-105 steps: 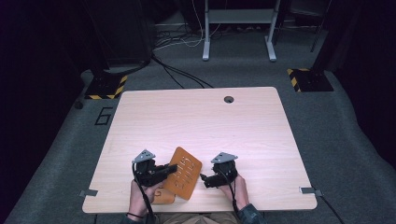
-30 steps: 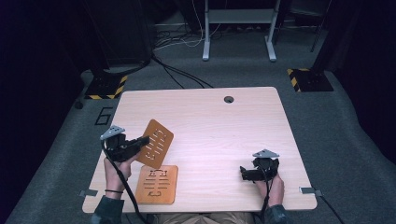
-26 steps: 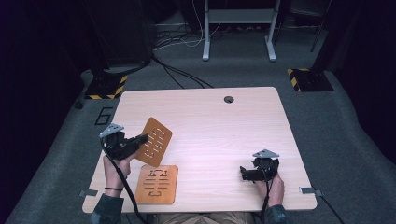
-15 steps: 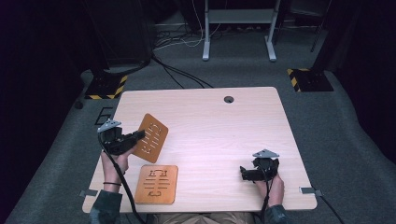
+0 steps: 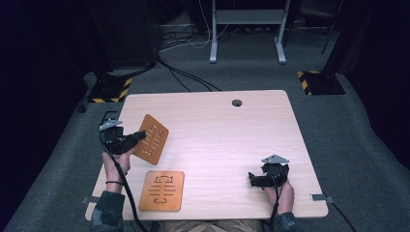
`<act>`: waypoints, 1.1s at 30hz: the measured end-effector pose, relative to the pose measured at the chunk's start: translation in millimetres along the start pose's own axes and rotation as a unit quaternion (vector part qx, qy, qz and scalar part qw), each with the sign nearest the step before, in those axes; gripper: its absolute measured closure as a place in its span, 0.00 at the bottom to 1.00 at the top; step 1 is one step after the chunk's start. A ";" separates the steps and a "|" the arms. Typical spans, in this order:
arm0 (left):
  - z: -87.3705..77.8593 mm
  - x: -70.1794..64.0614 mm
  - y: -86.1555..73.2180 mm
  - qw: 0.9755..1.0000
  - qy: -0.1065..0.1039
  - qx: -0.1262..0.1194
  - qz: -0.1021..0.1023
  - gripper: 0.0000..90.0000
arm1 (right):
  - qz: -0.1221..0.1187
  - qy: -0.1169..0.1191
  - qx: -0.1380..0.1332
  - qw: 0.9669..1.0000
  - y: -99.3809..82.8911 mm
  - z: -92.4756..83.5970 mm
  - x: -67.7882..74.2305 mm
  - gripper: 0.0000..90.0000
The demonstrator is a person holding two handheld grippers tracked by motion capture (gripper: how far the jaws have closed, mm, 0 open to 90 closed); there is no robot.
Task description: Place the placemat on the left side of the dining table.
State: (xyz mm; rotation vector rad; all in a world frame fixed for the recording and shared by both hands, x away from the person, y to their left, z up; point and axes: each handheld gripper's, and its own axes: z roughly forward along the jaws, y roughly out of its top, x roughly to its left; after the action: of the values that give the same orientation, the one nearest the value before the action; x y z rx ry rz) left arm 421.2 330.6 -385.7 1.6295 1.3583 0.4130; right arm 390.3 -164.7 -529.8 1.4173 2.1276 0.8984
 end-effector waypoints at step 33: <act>33.3 48.7 10.6 0.997 0.065 0.027 -0.040 0.95 | 0.000 0.000 0.000 1.000 0.0 0.0 0.1 0.00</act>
State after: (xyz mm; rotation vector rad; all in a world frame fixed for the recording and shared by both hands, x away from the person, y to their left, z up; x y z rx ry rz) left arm 468.2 360.2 -408.2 1.6080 1.5389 0.4446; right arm 390.3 -164.6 -529.8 1.4177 2.1268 0.8979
